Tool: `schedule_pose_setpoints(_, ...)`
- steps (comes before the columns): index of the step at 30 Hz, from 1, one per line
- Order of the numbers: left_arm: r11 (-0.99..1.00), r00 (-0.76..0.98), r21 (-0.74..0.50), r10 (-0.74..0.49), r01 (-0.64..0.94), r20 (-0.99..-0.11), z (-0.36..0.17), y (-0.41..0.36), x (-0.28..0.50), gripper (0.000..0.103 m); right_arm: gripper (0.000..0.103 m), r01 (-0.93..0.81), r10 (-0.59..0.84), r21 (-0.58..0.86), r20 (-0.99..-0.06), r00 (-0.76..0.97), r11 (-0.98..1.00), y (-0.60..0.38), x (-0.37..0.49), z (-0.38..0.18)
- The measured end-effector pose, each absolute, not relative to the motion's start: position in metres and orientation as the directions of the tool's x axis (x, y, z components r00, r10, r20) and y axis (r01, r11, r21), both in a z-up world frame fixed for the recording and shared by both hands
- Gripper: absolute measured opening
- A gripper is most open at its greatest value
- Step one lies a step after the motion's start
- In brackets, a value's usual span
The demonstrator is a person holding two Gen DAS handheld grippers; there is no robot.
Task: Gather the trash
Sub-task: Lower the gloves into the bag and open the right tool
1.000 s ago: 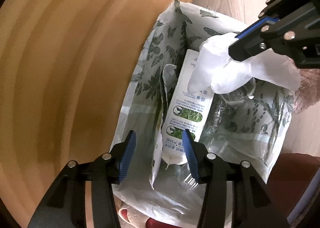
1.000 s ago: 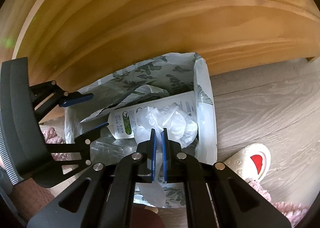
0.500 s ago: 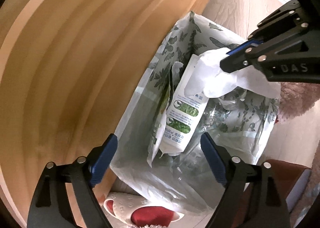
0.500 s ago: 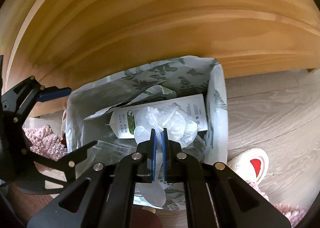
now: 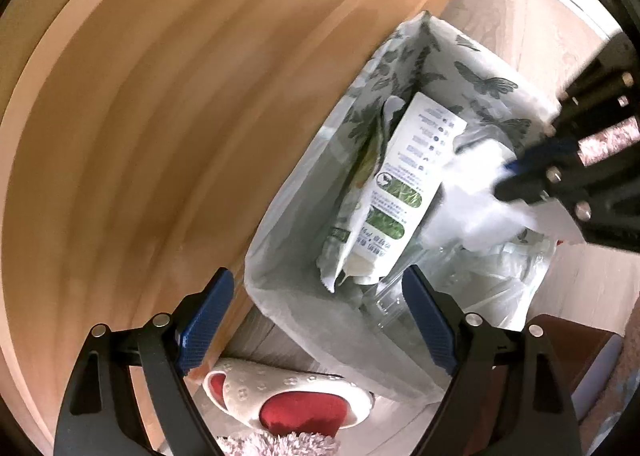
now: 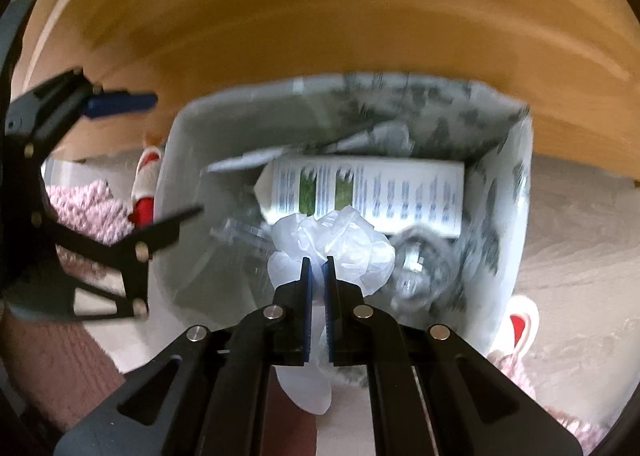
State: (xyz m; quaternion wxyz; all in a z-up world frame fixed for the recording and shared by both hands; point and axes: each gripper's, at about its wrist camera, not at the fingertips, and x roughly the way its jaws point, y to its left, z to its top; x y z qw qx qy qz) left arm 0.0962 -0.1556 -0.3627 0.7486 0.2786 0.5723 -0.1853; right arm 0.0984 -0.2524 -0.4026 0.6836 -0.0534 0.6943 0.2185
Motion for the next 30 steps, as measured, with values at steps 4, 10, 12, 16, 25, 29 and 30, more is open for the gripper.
schedule_pose_setpoints(4, 0.783, 0.283, 0.205, 0.039, 0.588, -0.958, -0.36, -0.155, 0.095, 0.083, 0.006, -0.393, 0.155, 0.199, -0.978, -0.141, 0.898, -0.252, 0.09, -0.422)
schedule_pose_setpoints(10, 0.781, 0.288, 0.209, 0.039, 0.589, -0.957, -0.362, -0.155, 0.093, 0.083, 0.006, -0.373, 0.137, 0.202, -0.971, -0.195, 0.906, -0.251, 0.085, -0.445)
schedule_pose_setpoints(12, 0.782, 0.284, 0.207, 0.04, 0.587, -0.958, -0.362, -0.154, 0.093, 0.083, 0.005, -0.361, 0.154, 0.215, -0.97, -0.189, 0.907, -0.251, 0.088, -0.447)
schedule_pose_setpoints(16, 0.785, 0.283, 0.207, 0.043, 0.584, -0.958, -0.362, -0.154, 0.094, 0.083, 0.006, -0.346, 0.167, 0.226, -0.967, -0.192, 0.911, -0.249, 0.09, -0.456)
schedule_pose_setpoints(25, 0.792, 0.279, 0.204, 0.043, 0.576, -0.959, -0.363, -0.151, 0.094, 0.083, 0.006, -0.318, 0.13, 0.191, -0.97, -0.203, 0.929, -0.238, 0.097, -0.482)
schedule_pose_setpoints(29, 0.798, 0.267, 0.196, 0.046, 0.57, -0.963, -0.366, -0.149, 0.095, 0.083, 0.006, -0.32, 0.122, 0.18, -0.973, -0.195, 0.93, -0.233, 0.101, -0.488)
schedule_pose_setpoints(30, 0.8, 0.259, 0.191, 0.045, 0.569, -0.965, -0.368, -0.148, 0.095, 0.083, 0.006, -0.319, 0.119, 0.177, -0.974, -0.192, 0.931, -0.232, 0.101, -0.487)
